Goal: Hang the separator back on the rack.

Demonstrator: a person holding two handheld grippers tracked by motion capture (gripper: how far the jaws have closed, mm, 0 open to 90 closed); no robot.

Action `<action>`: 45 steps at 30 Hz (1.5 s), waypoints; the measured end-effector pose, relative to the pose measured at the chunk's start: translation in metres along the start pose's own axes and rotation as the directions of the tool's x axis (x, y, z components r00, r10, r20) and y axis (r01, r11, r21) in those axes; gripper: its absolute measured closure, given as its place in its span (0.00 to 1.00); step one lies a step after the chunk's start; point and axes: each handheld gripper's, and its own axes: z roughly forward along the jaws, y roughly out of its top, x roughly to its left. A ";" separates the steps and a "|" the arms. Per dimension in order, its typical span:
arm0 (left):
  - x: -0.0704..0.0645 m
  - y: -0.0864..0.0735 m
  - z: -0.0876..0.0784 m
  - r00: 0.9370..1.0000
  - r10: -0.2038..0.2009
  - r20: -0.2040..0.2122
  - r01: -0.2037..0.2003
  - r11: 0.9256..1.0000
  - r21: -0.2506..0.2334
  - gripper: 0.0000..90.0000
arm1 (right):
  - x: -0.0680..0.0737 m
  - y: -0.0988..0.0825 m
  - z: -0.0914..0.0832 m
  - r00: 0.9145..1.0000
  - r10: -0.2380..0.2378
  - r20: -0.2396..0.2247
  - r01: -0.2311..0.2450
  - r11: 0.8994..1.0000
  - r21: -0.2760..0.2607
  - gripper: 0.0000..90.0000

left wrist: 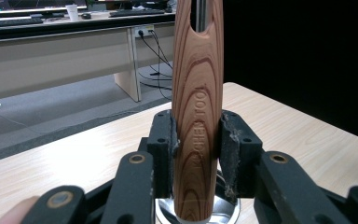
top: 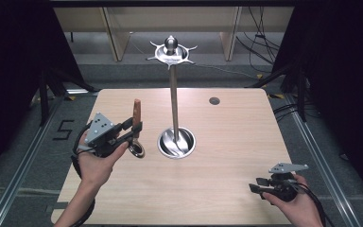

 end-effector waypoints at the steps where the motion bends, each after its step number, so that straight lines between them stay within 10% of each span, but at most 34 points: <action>1: 0.001 0.001 0.000 1.000 0.000 0.004 0.000 1.000 -0.003 0.74 | -0.001 0.001 -0.001 1.000 -0.012 0.002 0.012 1.000 0.011 0.64; 45: 0.031 0.024 0.016 0.993 0.072 0.090 -0.070 0.997 -0.020 0.74 | -0.001 0.002 -0.005 1.000 -0.005 0.007 0.005 0.999 0.036 0.64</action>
